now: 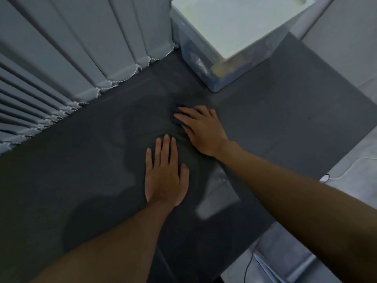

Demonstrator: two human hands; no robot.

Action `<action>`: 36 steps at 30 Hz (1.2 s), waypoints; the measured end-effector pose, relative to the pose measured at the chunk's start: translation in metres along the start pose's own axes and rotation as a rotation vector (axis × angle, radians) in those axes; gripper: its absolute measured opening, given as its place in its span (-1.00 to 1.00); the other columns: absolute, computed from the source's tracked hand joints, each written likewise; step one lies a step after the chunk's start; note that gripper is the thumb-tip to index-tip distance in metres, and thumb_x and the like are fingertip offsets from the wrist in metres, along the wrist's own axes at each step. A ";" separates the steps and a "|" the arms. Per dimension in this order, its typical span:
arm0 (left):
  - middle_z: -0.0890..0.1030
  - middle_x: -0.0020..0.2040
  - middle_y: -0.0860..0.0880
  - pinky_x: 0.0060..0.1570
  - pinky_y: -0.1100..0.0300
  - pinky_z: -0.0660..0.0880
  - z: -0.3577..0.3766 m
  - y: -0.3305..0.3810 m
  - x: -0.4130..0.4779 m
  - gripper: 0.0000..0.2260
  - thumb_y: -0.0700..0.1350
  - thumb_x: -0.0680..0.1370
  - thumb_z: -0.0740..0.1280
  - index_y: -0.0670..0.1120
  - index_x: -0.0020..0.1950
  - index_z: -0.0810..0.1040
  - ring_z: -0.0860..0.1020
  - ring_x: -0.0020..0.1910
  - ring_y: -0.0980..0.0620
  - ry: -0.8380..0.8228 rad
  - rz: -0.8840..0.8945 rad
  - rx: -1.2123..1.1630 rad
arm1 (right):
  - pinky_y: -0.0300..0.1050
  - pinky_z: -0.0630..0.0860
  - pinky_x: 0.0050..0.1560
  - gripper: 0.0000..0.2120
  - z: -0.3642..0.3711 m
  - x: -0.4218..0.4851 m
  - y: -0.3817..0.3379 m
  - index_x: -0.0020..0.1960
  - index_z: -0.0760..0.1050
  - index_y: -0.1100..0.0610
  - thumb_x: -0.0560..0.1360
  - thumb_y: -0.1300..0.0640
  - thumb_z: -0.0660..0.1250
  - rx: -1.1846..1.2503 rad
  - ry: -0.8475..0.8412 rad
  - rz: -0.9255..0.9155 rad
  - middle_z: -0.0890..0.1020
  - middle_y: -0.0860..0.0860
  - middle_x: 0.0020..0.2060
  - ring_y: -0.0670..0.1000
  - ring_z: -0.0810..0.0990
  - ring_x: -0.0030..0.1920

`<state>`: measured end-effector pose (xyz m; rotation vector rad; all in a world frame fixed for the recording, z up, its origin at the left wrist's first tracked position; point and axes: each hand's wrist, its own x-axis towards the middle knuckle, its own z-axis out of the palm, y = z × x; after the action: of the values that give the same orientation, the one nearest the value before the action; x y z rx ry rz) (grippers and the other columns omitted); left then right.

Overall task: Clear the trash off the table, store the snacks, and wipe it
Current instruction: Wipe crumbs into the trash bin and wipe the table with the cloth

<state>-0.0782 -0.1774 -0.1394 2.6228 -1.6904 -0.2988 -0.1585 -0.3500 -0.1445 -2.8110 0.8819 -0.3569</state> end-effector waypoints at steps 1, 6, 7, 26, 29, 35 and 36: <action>-0.06 0.63 -0.07 0.54 -0.14 -0.06 0.000 0.001 0.000 -0.37 0.08 0.59 -0.04 -0.10 0.62 -0.10 -0.10 0.60 -0.06 -0.002 0.001 0.003 | -0.02 0.27 0.08 -0.65 -0.002 -0.008 0.011 0.39 0.48 -0.04 0.63 0.03 0.20 -0.018 0.016 0.023 0.49 -0.09 0.39 0.10 0.44 0.20; -0.07 0.63 0.03 0.49 -0.29 -0.07 -0.002 0.005 0.001 -0.42 0.19 0.62 -0.10 0.09 0.62 -0.12 -0.09 0.59 -0.17 -0.015 0.059 0.076 | -0.04 0.25 0.01 -0.66 -0.017 -0.045 0.037 0.37 0.51 -0.01 0.63 0.05 0.19 -0.015 0.162 0.381 0.51 -0.07 0.36 0.09 0.42 0.15; -0.06 0.63 0.04 0.48 -0.32 -0.08 -0.002 0.006 0.001 -0.42 0.20 0.61 -0.11 0.11 0.61 -0.11 -0.08 0.59 -0.18 -0.014 0.056 0.086 | -0.06 0.23 0.00 -0.66 -0.019 -0.052 0.035 0.37 0.50 0.00 0.64 0.04 0.18 0.000 0.161 0.358 0.51 -0.07 0.36 0.08 0.40 0.15; -0.14 0.62 0.10 0.47 -0.34 -0.18 -0.007 0.117 0.052 -0.44 0.17 0.63 -0.09 0.11 0.60 -0.14 -0.20 0.58 -0.16 -0.083 0.205 -0.045 | -0.01 0.32 0.10 -0.63 -0.065 -0.171 0.117 0.42 0.44 -0.04 0.63 0.05 0.18 -0.080 0.131 0.509 0.45 -0.08 0.42 0.10 0.41 0.22; -0.23 0.60 0.11 0.41 -0.42 -0.19 0.001 0.129 0.054 -0.43 0.23 0.61 -0.19 0.13 0.58 -0.26 -0.26 0.57 -0.21 -0.082 0.151 0.018 | -0.01 0.32 0.12 -0.63 -0.066 -0.173 0.124 0.43 0.44 -0.04 0.63 0.04 0.18 -0.057 0.176 0.642 0.44 -0.08 0.42 0.09 0.39 0.24; -0.20 0.61 0.08 0.38 -0.46 -0.14 0.006 0.130 0.054 -0.41 0.27 0.59 -0.25 0.14 0.58 -0.28 -0.22 0.57 -0.24 -0.046 0.134 0.079 | 0.00 0.32 0.09 -0.65 -0.072 -0.174 0.170 0.39 0.48 -0.03 0.62 0.05 0.21 -0.109 0.132 0.421 0.48 -0.05 0.39 0.14 0.44 0.20; -0.19 0.62 0.07 0.38 -0.46 -0.13 0.007 0.129 0.053 -0.41 0.28 0.59 -0.25 0.14 0.59 -0.27 -0.21 0.57 -0.24 -0.040 0.137 0.079 | 0.00 0.31 0.09 -0.64 -0.074 -0.169 0.180 0.40 0.47 -0.04 0.61 0.05 0.21 -0.117 0.152 0.516 0.47 -0.05 0.40 0.15 0.44 0.21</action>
<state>-0.1745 -0.2790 -0.1402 2.5539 -1.9217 -0.2903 -0.4104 -0.4052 -0.1456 -2.5436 1.6535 -0.4509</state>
